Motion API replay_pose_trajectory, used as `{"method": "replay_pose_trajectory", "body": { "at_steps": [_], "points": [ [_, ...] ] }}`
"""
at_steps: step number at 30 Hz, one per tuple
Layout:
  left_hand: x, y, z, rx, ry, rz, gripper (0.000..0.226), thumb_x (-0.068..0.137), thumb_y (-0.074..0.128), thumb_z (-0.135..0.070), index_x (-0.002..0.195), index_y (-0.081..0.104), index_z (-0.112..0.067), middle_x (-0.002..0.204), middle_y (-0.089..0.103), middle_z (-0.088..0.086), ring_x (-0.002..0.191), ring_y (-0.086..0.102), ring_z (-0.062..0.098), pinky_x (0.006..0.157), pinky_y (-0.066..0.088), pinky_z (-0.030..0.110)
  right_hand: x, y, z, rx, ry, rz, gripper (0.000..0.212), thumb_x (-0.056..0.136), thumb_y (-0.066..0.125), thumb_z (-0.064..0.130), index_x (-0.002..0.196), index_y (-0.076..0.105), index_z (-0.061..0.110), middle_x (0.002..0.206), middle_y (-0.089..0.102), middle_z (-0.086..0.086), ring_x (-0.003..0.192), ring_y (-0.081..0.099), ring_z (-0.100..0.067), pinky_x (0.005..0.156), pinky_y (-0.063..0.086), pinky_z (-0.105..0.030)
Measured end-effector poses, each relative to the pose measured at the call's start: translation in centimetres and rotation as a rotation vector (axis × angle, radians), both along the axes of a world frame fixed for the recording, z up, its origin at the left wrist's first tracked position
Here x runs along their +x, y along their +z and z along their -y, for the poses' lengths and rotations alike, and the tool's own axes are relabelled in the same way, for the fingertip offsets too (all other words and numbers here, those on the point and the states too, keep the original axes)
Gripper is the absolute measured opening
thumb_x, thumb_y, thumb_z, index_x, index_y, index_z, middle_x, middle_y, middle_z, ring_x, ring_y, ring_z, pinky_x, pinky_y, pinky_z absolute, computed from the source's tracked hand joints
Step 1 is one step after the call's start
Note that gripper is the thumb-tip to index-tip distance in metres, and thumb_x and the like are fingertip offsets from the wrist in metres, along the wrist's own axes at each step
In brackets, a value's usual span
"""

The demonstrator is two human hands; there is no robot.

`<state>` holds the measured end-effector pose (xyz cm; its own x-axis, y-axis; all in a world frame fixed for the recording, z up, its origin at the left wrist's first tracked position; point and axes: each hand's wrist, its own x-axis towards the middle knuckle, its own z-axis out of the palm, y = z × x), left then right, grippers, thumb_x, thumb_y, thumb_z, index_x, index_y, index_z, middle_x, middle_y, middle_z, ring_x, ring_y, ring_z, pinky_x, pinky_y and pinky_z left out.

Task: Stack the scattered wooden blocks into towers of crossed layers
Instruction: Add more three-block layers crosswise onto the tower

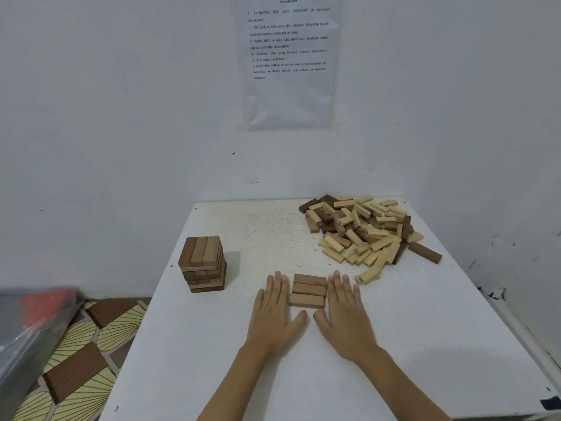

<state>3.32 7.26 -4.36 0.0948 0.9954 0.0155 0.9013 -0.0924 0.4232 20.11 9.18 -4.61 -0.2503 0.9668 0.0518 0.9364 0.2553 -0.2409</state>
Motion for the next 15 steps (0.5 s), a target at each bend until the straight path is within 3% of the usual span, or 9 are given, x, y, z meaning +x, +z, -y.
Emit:
{"method": "replay_pose_trajectory", "body": {
  "at_steps": [2,3,5,9,11,15],
  "points": [
    [0.53,0.16,-0.21,0.007,0.003,-0.019,0.084,0.087,0.015,-0.064,0.149,-0.02,-0.02,0.157,-0.027,-0.003,0.142,-0.03,0.01,0.108,-0.024,0.022,-0.41,-0.56,-0.09,0.021,-0.043,0.038,0.074,0.091,0.024,0.047,0.137,0.046,-0.006,0.145,0.042,-0.022,0.134,0.044,-0.035,0.11,0.017,-0.046],
    [0.76,0.14,-0.32,0.013,0.01,-0.017,0.085,0.084,0.011,-0.066,0.15,-0.019,-0.02,0.157,-0.027,-0.004,0.142,-0.03,0.009,0.108,-0.025,0.022,-0.54,-0.59,-0.06,0.018,-0.054,0.031,0.07,0.096,0.02,0.045,0.134,0.051,-0.006,0.141,0.049,-0.021,0.129,0.05,-0.035,0.107,0.02,-0.047],
    [0.95,-0.22,-0.35,0.027,0.015,-0.022,0.084,0.085,0.01,-0.065,0.151,-0.018,-0.021,0.157,-0.026,-0.006,0.142,-0.031,0.008,0.109,-0.026,0.022,-0.76,-0.81,-0.02,0.014,-0.055,0.044,0.076,0.1,0.006,0.045,0.133,0.053,-0.005,0.139,0.052,-0.021,0.128,0.051,-0.035,0.105,0.022,-0.048],
    [0.75,-0.57,-0.28,0.055,0.006,-0.037,0.076,0.094,0.02,-0.057,0.153,-0.014,-0.023,0.159,-0.021,-0.009,0.142,-0.029,0.006,0.112,-0.022,0.024,-0.61,-0.92,0.1,0.065,-0.079,0.08,0.065,0.098,0.017,0.038,0.132,0.053,-0.005,0.138,0.052,-0.02,0.126,0.052,-0.035,0.105,0.021,-0.049],
    [0.71,-0.46,-0.18,0.065,0.012,-0.015,0.071,0.099,0.027,-0.049,0.153,-0.012,-0.023,0.16,-0.018,-0.01,0.143,-0.027,0.005,0.115,-0.019,0.025,-0.49,-0.96,0.12,0.069,-0.081,0.081,0.074,0.1,0.004,0.04,0.133,0.053,-0.004,0.138,0.053,-0.02,0.126,0.053,-0.035,0.105,0.023,-0.048],
    [0.78,-0.44,-0.11,0.061,0.007,-0.029,0.08,0.085,0.008,-0.06,0.153,-0.013,-0.024,0.159,-0.019,-0.011,0.143,-0.028,0.005,0.113,-0.022,0.023,-0.47,-0.99,0.03,0.067,-0.079,0.08,0.072,0.1,0.005,0.04,0.134,0.051,-0.004,0.139,0.052,-0.018,0.128,0.051,-0.034,0.104,0.023,-0.048]
  ]
}}
